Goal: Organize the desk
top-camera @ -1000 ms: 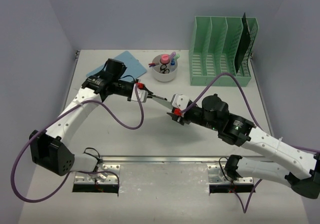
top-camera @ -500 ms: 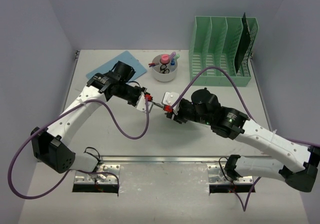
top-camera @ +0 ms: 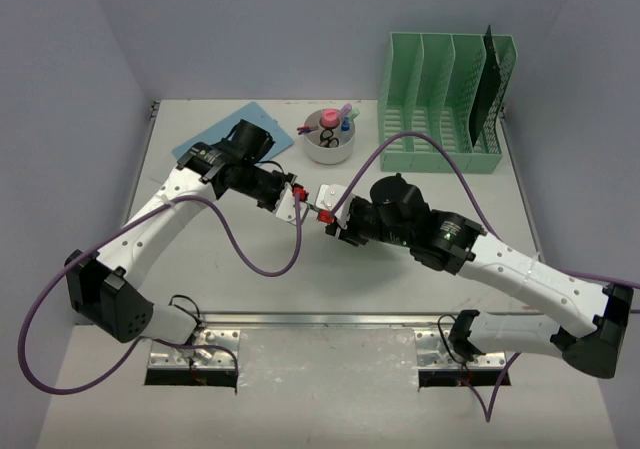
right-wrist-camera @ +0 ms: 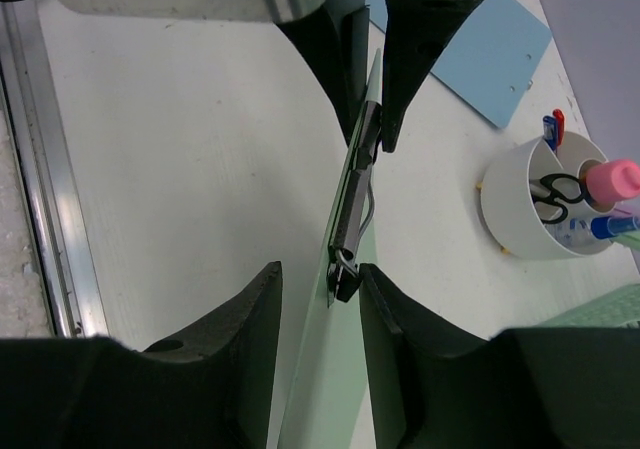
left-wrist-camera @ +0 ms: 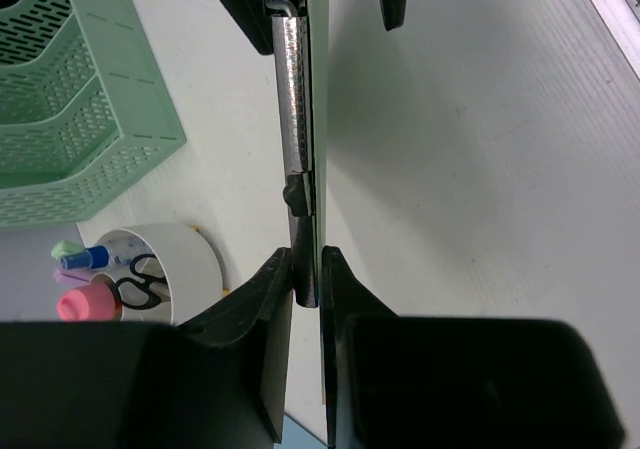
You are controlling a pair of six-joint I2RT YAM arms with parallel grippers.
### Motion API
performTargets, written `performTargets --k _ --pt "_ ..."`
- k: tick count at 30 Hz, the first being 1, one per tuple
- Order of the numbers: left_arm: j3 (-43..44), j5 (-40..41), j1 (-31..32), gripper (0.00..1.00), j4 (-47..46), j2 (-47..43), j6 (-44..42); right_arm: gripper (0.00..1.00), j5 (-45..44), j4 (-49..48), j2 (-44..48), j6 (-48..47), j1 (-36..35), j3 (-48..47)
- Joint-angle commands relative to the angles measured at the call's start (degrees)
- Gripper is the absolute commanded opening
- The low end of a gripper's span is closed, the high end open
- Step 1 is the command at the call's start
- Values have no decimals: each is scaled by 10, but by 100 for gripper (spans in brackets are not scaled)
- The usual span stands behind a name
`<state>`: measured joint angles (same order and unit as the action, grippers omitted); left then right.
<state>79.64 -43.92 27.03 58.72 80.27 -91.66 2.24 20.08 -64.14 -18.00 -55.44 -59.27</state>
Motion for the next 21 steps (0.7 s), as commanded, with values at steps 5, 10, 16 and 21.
performTargets --k 5,10,16,21 --pt "20 -19 8 0 13 6 -12 39 9 -34 2 2 3 -42" --pt "21 -23 10 0 7 6 -8 34 14 -28 3 1 3 -48" --pt "33 -25 11 0 8 12 -1 30 34 -12 -5 1 2 -44" --pt "38 -27 11 0 7 15 2 28 28 -6 -5 -5 3 -31"
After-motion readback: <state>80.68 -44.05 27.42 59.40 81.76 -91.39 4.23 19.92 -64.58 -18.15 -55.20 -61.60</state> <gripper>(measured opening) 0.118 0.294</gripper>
